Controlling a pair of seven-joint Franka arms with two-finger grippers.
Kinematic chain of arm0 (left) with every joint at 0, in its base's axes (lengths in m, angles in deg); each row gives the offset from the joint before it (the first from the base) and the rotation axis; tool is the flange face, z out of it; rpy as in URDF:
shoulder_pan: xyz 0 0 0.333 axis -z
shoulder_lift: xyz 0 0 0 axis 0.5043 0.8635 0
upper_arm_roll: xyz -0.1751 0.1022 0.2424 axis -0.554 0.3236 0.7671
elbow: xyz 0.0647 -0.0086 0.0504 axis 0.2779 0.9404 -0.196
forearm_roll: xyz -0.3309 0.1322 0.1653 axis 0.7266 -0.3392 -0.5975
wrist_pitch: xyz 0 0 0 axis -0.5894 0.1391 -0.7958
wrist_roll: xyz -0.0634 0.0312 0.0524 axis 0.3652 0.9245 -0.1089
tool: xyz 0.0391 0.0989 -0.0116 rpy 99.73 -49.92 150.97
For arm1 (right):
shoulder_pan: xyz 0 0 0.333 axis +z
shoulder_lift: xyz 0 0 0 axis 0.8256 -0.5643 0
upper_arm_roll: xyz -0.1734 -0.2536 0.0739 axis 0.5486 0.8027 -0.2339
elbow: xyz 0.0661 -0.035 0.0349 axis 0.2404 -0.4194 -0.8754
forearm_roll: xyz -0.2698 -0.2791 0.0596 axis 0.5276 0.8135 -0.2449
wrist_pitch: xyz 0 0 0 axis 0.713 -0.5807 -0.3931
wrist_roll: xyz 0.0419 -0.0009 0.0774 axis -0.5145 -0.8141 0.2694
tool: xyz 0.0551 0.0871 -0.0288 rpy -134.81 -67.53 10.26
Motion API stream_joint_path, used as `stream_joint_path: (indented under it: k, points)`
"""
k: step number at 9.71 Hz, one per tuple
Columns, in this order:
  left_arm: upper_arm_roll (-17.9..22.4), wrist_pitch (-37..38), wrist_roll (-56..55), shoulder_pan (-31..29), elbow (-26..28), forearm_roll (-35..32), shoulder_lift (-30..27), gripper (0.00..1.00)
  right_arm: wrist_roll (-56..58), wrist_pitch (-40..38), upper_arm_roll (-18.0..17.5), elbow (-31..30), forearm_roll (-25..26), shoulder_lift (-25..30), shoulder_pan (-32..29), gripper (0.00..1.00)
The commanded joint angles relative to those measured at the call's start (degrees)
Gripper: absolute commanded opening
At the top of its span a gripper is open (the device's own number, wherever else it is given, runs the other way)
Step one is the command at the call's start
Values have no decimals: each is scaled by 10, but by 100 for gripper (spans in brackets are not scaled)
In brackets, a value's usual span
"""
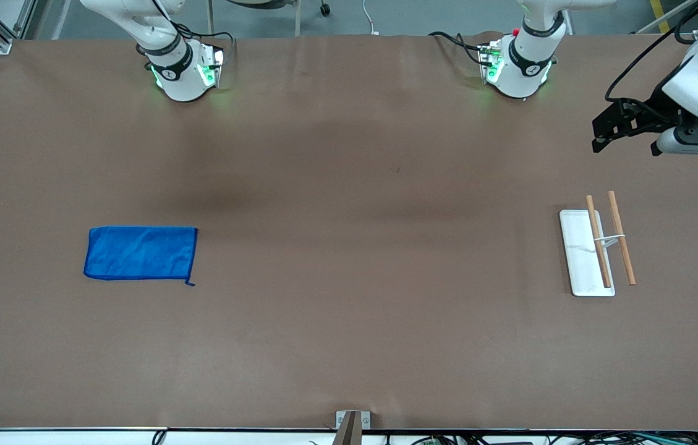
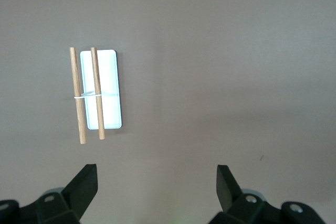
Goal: Right arm passes towel to left arm to hang
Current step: 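Move the right gripper down over the blue towel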
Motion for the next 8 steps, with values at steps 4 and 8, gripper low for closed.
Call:
stream_joint_path:
  k: [4,8]
  points:
    - [-2,6,5,-4,1,-2,12,100,-1,-7,-8,6,-6,-2,-9,100]
    - [-2,5,5,-4,2,-2,12,100,41,13,-10,-32,-5,-65,-3,100]
